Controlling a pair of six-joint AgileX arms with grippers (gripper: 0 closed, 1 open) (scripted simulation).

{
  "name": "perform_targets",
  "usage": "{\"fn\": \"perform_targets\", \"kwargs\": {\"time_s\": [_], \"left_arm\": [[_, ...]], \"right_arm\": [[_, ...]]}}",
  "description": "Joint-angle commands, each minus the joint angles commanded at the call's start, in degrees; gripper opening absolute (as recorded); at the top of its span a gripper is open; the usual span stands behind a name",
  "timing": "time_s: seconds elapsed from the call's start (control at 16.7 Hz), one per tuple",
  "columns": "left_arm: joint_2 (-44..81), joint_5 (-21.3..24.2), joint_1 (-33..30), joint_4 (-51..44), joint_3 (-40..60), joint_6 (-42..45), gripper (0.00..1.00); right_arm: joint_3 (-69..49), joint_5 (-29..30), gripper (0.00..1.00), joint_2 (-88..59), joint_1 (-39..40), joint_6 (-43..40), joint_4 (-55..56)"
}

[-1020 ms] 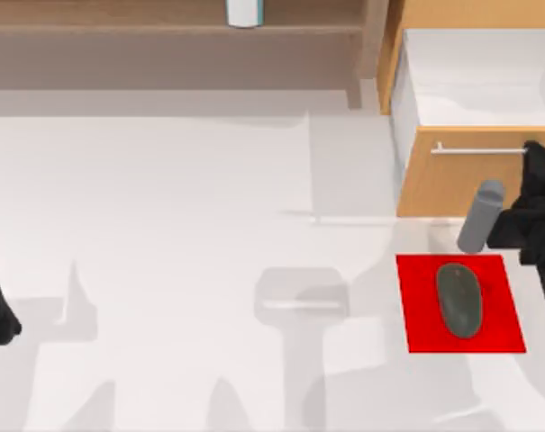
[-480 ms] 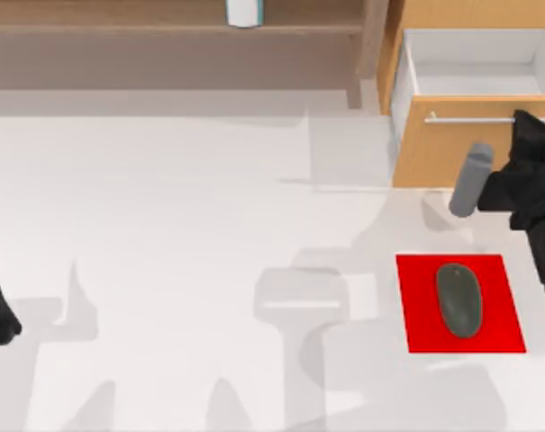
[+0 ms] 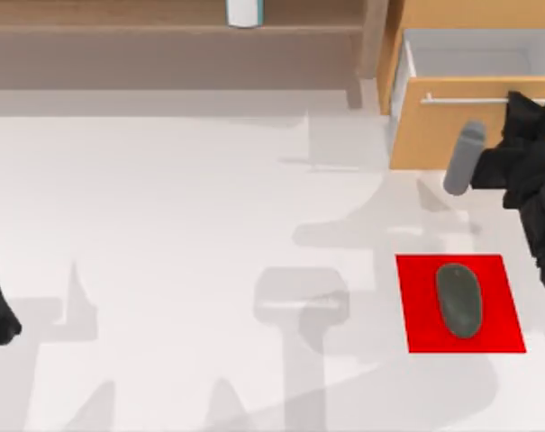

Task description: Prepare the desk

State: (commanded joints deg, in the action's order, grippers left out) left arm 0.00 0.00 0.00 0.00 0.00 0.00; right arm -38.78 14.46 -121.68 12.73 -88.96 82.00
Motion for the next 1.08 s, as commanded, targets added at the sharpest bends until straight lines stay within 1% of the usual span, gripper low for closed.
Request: {"fn": "perform_targets", "kwargs": {"time_s": [0.24,0.72,1.08], "left_arm": [[0.0,0.0,0.0,0.0,0.0,0.0,1.0],[0.0,0.0,0.0,0.0,0.0,0.0,1.0],[0.0,0.0,0.0,0.0,0.0,0.0,1.0]], "right_arm": [[-7.12,-1.05,0.0,-2.59,-1.1,-0.08,-4.08],[-9.81,-1.4,0.0,-3.67,-1.49,0.01,-5.72],[-20.59,-2.8,0.0,-8.6,-2.64,-0.08,-11.83]]}}
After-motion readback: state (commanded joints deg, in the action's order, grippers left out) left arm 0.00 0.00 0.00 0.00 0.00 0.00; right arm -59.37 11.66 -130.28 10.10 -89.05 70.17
